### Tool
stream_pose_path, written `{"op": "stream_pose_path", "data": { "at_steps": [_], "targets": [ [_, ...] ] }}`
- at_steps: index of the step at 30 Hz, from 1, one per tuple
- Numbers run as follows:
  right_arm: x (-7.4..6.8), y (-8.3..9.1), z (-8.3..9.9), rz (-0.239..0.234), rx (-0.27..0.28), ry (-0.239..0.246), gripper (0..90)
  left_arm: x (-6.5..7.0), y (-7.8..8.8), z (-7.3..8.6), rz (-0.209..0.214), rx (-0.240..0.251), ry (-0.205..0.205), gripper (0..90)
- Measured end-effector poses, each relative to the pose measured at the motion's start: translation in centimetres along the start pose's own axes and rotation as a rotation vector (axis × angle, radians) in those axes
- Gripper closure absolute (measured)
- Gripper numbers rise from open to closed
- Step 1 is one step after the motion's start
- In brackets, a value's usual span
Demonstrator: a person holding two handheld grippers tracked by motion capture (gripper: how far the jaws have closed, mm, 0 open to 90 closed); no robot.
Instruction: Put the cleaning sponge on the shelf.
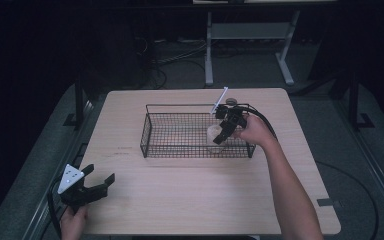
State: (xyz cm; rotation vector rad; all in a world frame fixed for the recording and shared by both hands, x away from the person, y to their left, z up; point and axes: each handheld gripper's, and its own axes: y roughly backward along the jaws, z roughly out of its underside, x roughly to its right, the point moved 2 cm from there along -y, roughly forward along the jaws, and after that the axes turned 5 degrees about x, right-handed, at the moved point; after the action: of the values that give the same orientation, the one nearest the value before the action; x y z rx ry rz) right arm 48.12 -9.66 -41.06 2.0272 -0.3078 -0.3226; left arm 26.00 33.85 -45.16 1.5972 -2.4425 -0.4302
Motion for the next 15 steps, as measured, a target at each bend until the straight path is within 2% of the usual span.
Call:
{"op": "stream_pose_path", "data": {
  "at_steps": [12, 15],
  "targets": [
    [-0.3, 0.8, -0.2, -0.004, 0.013, 0.005, 21.3, 0.1, -0.1, 0.0, 0.003, 0.0, 0.002, 13.9],
    [-0.2, 1.3, -0.2, -0.01, 0.032, -0.002, 20.8, 0.1, -0.1, -0.1, 0.003, -0.001, 0.001, 13.9]
  ]
}}
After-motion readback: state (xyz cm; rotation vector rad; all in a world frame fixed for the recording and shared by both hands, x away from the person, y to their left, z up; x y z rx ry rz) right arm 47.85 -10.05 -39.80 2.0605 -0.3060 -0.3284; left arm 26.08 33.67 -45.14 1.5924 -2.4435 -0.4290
